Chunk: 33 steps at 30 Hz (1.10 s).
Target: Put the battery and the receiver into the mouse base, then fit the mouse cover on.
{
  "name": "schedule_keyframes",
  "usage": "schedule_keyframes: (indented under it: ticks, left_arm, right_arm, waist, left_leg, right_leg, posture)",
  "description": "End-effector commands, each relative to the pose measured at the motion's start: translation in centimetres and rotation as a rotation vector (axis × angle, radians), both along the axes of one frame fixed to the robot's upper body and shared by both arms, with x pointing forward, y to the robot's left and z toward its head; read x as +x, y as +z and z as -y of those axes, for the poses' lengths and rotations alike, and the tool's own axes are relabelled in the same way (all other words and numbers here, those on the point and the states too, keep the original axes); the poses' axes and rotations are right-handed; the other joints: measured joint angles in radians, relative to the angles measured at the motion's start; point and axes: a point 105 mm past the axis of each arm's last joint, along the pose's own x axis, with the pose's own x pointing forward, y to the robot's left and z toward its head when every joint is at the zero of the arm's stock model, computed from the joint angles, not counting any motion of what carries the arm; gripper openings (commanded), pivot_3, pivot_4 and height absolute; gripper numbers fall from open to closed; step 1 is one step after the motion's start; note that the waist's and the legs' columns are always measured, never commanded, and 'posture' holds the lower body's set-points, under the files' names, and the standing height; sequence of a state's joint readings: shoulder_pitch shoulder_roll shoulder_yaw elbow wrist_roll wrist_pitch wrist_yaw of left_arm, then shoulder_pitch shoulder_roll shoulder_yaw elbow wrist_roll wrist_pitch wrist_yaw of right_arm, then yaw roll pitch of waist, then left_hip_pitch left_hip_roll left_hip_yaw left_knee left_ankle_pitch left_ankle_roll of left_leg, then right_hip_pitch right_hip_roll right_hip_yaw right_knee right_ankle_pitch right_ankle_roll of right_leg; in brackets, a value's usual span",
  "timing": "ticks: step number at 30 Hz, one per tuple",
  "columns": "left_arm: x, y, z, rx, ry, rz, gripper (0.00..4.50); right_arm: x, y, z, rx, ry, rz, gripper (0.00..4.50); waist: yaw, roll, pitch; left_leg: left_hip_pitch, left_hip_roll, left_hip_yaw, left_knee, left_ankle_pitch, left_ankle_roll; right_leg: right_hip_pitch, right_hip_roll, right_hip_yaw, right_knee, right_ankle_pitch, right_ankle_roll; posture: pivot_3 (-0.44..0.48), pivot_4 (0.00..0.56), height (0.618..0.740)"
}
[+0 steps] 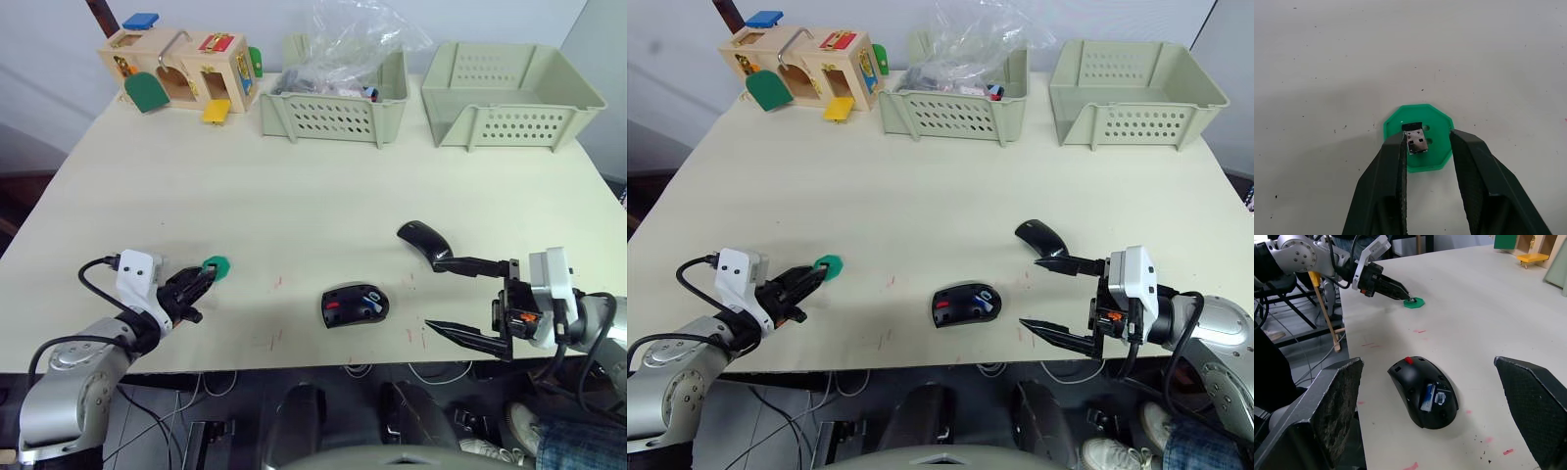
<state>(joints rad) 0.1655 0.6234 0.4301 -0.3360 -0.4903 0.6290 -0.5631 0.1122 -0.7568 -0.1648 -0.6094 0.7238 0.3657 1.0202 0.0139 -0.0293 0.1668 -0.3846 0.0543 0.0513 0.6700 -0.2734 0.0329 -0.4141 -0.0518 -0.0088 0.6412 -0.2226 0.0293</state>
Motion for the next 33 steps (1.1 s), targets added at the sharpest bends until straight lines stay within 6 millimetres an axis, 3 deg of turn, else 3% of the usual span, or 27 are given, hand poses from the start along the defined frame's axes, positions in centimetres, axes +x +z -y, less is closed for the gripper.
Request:
schedule_keyframes:
  ticks: [1,33]
  left_arm:
    - [0.25,0.83,-0.08,0.051,0.004,0.034,1.5]
    - [0.89,-0.03,0.53,0.116,0.034,-0.014,1.5]
  right_arm:
    - [-0.34,0.57,-0.33,0.01,0.019,0.027,4.5]
    - [-0.33,0.63,-0.4,0.009,0.018,0.031,4.5]
  waist:
    - [0.0,0.0,0.0]
    - [0.0,0.0,0.0]
  left_leg:
    - [0.0,0.0,0.0,0.0,0.0,0.0]
    - [0.0,0.0,0.0,0.0,0.0,0.0]
  right_leg:
    - [0.0,0.0,0.0,0.0,0.0,0.0]
    - [0.0,0.0,0.0,0.0,0.0,0.0]
  posture:
    - [0.0,0.15,0.74]
    - [0.0,0.15,0.74]
